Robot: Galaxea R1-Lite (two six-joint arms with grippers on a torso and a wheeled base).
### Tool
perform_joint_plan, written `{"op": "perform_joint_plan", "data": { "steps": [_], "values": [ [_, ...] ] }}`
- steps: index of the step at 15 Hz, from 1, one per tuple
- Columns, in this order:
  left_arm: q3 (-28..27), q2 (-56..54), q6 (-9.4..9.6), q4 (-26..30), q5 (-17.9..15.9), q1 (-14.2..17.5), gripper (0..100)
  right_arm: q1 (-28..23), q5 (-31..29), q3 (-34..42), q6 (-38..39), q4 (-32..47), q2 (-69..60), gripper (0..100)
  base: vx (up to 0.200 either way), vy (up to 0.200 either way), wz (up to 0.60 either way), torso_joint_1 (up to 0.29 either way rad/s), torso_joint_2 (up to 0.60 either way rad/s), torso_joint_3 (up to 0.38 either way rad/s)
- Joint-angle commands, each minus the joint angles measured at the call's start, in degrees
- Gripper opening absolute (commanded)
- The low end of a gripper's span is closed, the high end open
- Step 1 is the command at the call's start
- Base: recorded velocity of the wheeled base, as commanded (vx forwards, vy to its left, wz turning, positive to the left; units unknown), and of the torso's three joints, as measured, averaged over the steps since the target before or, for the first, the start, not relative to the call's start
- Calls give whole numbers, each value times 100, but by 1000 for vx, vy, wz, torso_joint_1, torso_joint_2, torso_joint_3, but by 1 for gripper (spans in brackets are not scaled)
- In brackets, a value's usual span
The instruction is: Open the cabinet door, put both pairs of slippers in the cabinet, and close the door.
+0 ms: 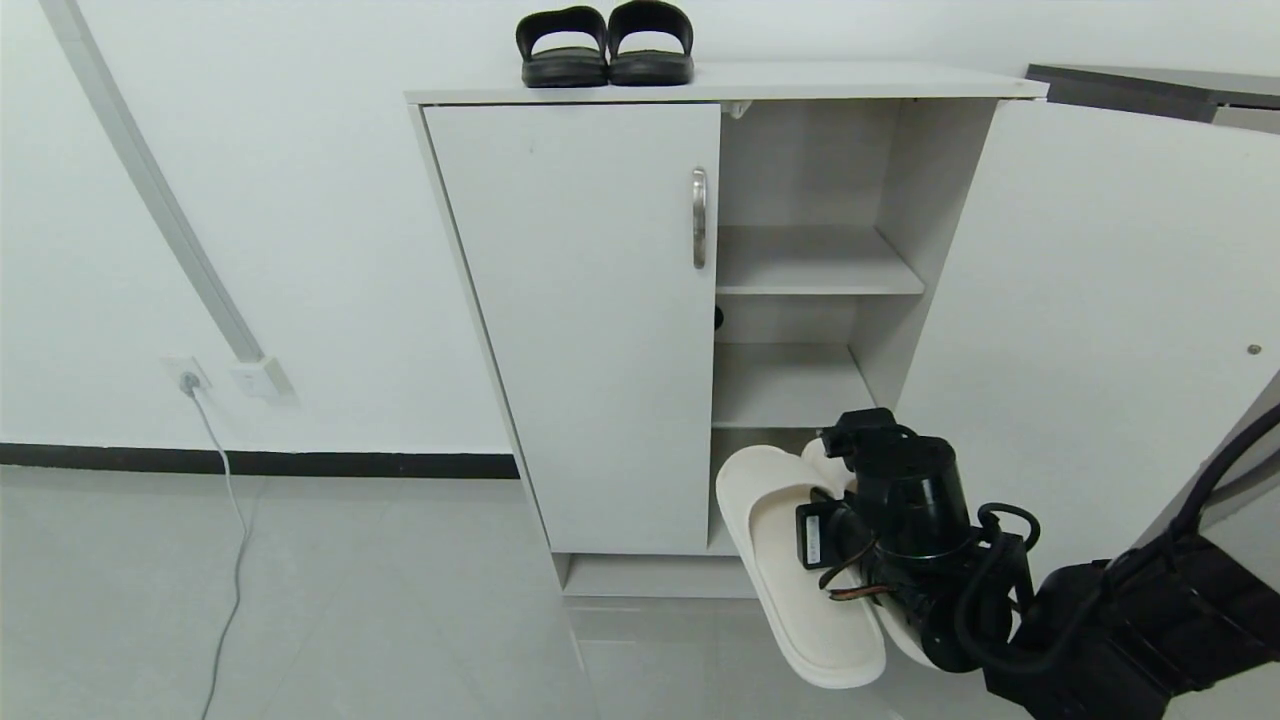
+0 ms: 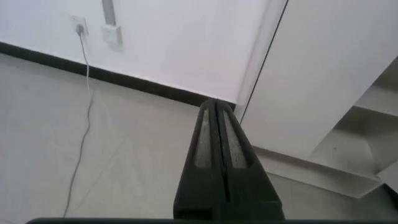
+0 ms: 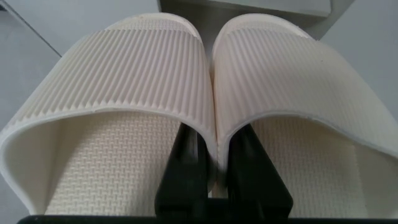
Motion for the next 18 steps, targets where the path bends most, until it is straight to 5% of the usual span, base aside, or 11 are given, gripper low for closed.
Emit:
{"op": "perform_joint_plan", "data": {
  "steps": [1, 3, 7, 8, 13, 14, 18],
  "values": [
    [494, -973, 22, 144, -21, 176, 0, 36, 0, 8, 3, -7, 45, 0, 0, 0, 0, 0, 0, 0],
    [696, -1518, 295, 276, -214, 299, 0, 53, 0, 8, 12, -7, 72, 0, 0, 0, 0, 0, 0, 0],
    [687, -1747, 910, 645, -1752, 431, 0, 132, 0, 34, 21, -25, 116, 0, 0, 0, 0, 0, 0, 0],
    [661, -1747, 936, 847, -2121, 431, 0, 141, 0, 52, 12, -78, 124, 0, 0, 0, 0, 0, 0, 0],
    [687, -1747, 708, 715, -2148, 431, 0, 220, -53, -27, 3, -209, 353, 0, 0, 0, 0, 0, 0, 0],
    [687, -1747, 585, 715, -2148, 431, 0, 238, -405, -370, 3, -253, 599, 0, 0, 0, 0, 0, 0, 0],
    [687, -1747, 611, 715, -2156, 431, 0, 211, -1240, -1574, 21, -121, 1232, 0, 0, 0, 0, 0, 0, 0]
  ]
}}
